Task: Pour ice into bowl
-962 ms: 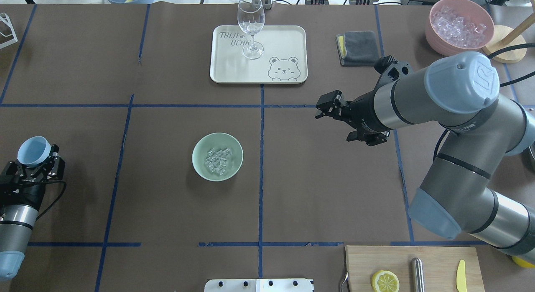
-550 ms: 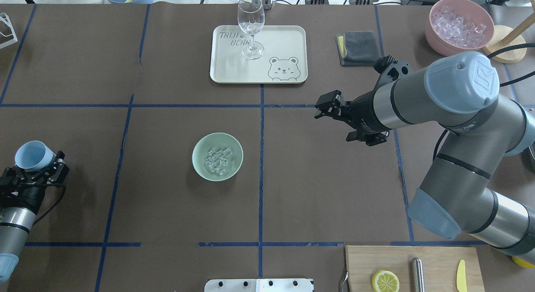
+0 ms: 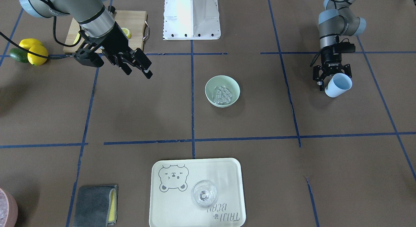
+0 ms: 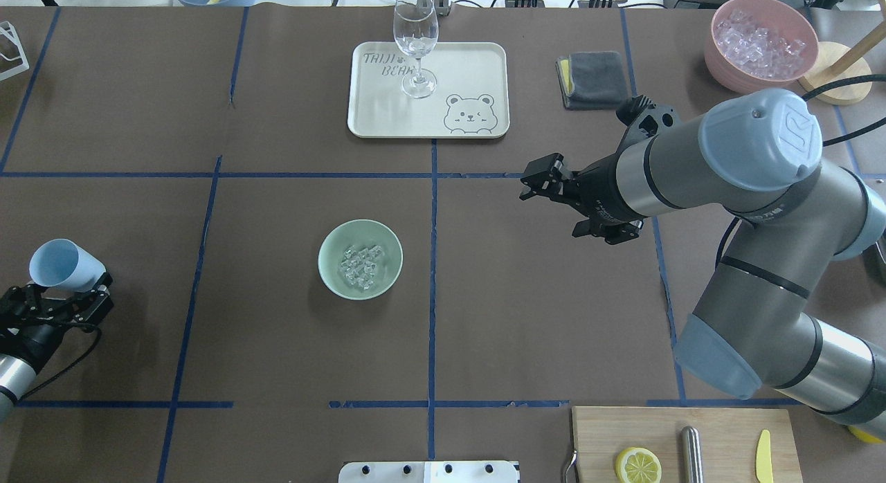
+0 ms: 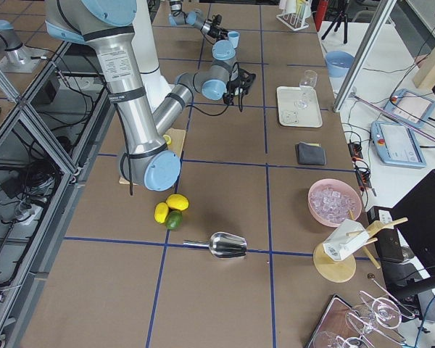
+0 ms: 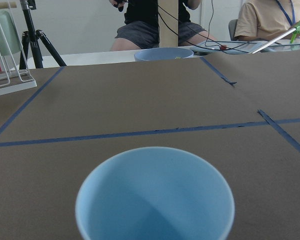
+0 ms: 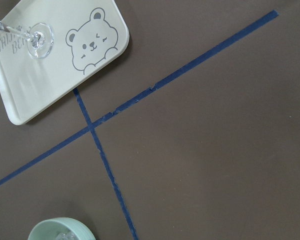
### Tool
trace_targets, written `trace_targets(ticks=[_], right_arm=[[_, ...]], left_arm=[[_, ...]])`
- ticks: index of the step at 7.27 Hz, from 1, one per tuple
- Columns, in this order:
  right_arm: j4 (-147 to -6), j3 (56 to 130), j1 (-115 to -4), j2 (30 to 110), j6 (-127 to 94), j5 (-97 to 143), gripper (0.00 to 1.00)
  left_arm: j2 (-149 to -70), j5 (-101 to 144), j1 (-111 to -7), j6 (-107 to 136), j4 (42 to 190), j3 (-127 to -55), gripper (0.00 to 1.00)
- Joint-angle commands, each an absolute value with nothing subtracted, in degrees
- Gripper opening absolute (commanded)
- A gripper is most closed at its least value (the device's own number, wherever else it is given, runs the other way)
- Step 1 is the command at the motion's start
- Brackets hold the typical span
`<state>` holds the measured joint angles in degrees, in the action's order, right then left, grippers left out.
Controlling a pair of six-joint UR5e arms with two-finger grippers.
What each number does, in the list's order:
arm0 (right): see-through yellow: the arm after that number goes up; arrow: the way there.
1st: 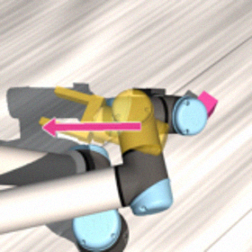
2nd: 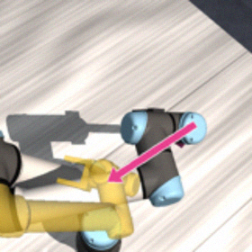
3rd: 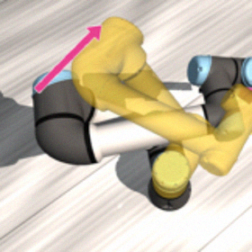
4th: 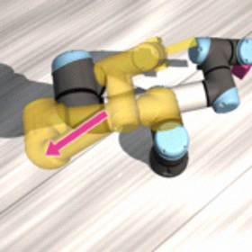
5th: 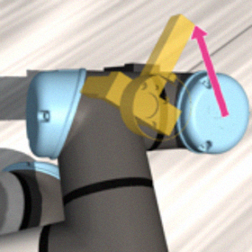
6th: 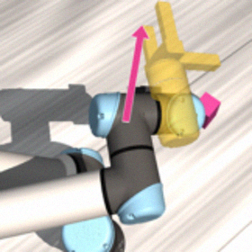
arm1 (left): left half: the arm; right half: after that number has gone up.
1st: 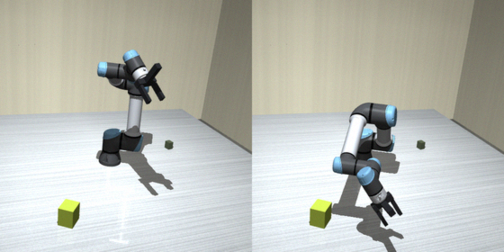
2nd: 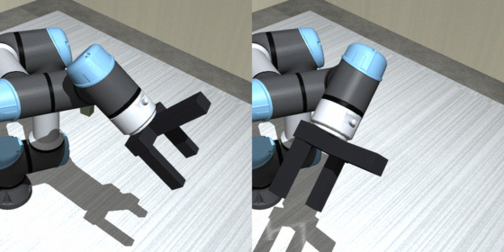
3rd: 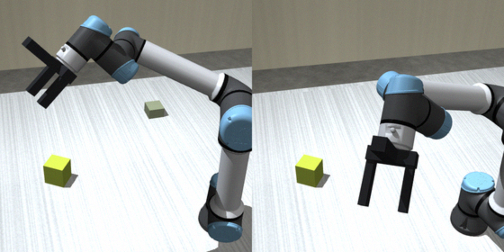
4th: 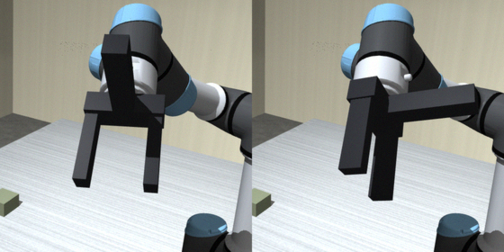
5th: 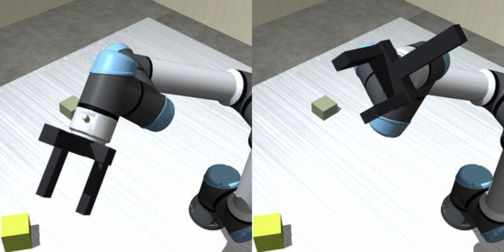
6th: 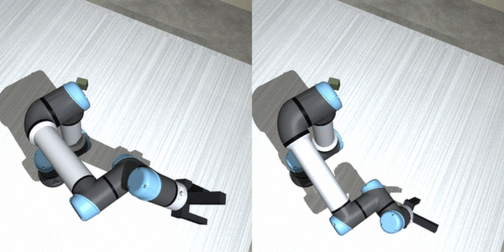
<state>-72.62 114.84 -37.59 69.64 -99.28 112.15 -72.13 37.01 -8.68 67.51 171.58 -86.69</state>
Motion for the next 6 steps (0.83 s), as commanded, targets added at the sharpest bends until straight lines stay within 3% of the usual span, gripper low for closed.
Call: trace_targets(ticks=[1, 2, 4, 6], right_arm=[[-72.7, 115.0, -37.4, 69.5, -99.3, 112.1, 1.0], [-72.6, 115.0, -37.4, 68.7, -99.5, 112.1, 1.0], [-72.7, 114.9, -36.0, 68.3, -99.5, 111.6, 1.0], [-73.0, 114.3, -29.8, 64.9, -99.7, 104.4, 1.0]], left_arm=[[-65.6, 48.0, -8.7, 55.3, 175.4, -92.9, 1.0], [-62.2, 54.7, -9.1, 51.4, 175.5, -97.6, 1.0], [-57.3, 61.3, -9.6, 44.5, 175.7, -98.9, 1.0], [-56.3, 78.0, -19.6, 43.4, 176.0, -100.3, 1.0]])
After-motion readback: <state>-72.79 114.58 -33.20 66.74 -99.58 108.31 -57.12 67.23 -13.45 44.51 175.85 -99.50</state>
